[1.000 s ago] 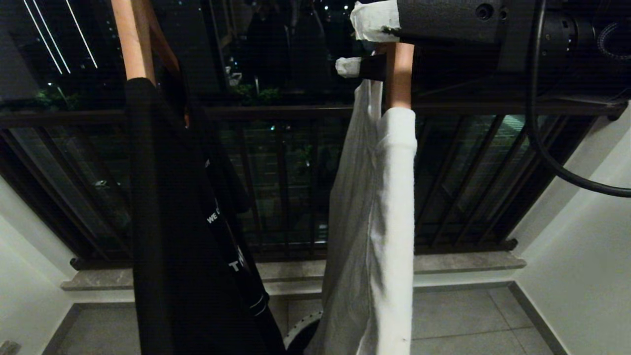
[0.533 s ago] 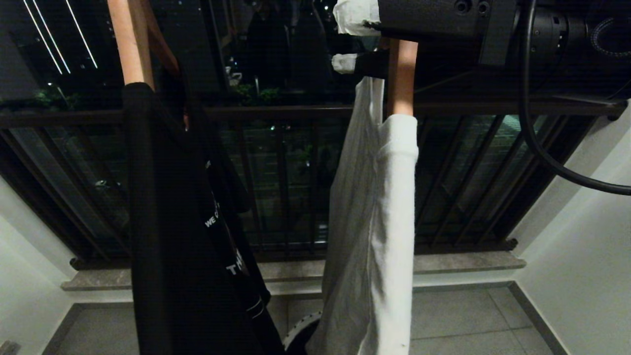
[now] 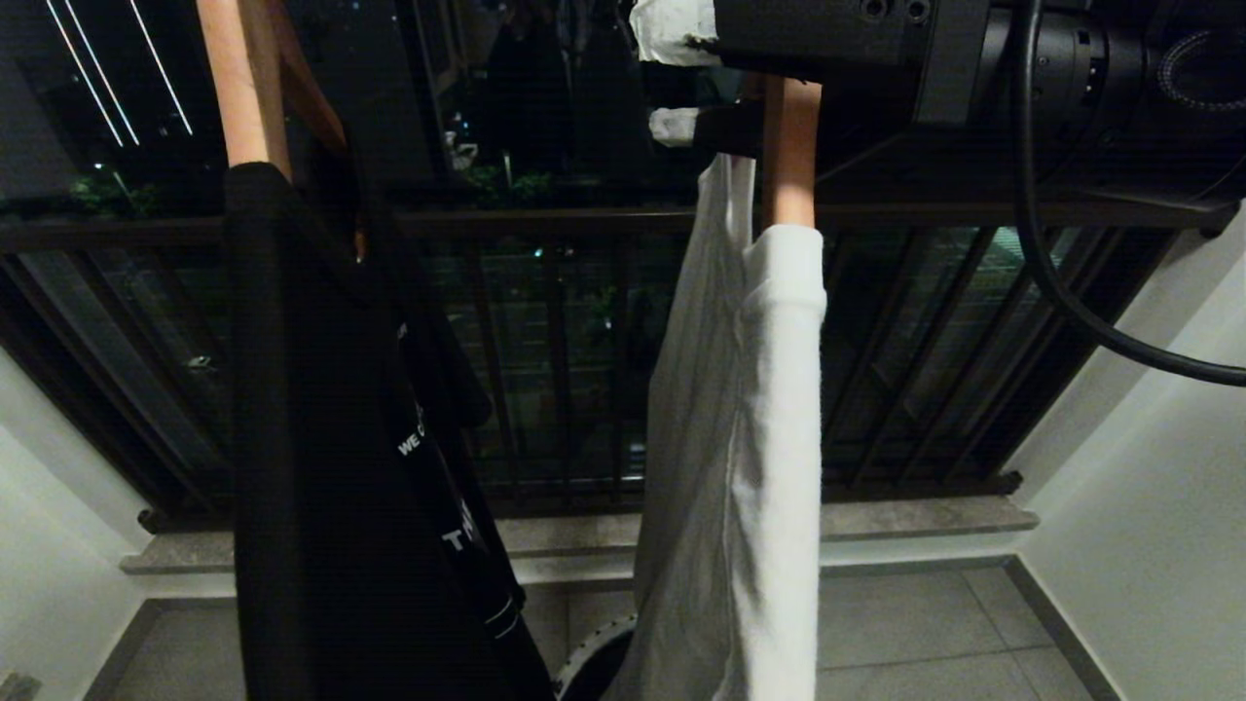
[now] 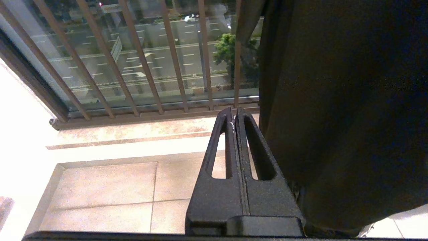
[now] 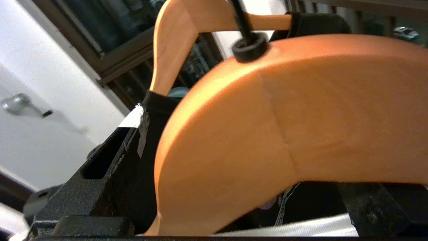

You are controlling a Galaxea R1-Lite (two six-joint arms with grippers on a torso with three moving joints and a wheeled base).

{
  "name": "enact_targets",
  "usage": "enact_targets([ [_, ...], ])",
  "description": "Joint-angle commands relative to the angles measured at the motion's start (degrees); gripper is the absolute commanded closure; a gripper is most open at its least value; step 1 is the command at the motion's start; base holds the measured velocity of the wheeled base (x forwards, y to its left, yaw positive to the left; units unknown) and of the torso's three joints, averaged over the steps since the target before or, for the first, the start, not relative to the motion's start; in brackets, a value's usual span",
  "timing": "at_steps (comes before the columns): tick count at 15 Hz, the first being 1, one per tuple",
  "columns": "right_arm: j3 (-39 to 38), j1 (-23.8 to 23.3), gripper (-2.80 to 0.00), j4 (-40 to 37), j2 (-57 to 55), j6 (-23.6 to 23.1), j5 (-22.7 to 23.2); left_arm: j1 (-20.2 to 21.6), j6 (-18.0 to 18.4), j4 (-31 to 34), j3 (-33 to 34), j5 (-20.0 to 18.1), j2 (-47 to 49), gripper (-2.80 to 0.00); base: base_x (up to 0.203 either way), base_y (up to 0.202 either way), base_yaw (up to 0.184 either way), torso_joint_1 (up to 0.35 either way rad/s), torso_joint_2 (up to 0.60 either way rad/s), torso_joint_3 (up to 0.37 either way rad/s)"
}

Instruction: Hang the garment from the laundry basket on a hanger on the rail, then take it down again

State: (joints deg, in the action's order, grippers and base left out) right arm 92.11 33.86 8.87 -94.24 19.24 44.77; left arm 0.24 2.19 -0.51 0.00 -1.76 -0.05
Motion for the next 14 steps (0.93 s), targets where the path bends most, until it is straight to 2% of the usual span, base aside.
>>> enact_targets([
  [1, 0.1, 0.8, -2.8, 0.1, 0.2, 0.1, -0.9, 0.0, 0.0, 0.0, 0.2, 0.0, 0.0, 0.0, 0.0, 0.0, 0.0, 0.0, 0.0, 0.0],
  [5, -0.1, 1.4, -2.8, 0.1, 0.1, 0.1, -2.4, 0.0, 0.0, 0.0, 0.2, 0.0, 0.0, 0.0, 0.0, 0.0, 0.0, 0.0, 0.0, 0.0],
  [6, 0.0, 1.5, 0.0, 0.1, 0.1, 0.1, -2.4, 0.0, 0.0, 0.0, 0.2, 0.0, 0.0, 0.0, 0.0, 0.0, 0.0, 0.0, 0.0, 0.0],
  [14, -0.1, 1.6, 0.0, 0.0, 0.4, 0.1, -2.5, 0.0, 0.0, 0.0, 0.2, 0.0, 0.0, 0.0, 0.0, 0.0, 0.0, 0.0, 0.0, 0.0],
])
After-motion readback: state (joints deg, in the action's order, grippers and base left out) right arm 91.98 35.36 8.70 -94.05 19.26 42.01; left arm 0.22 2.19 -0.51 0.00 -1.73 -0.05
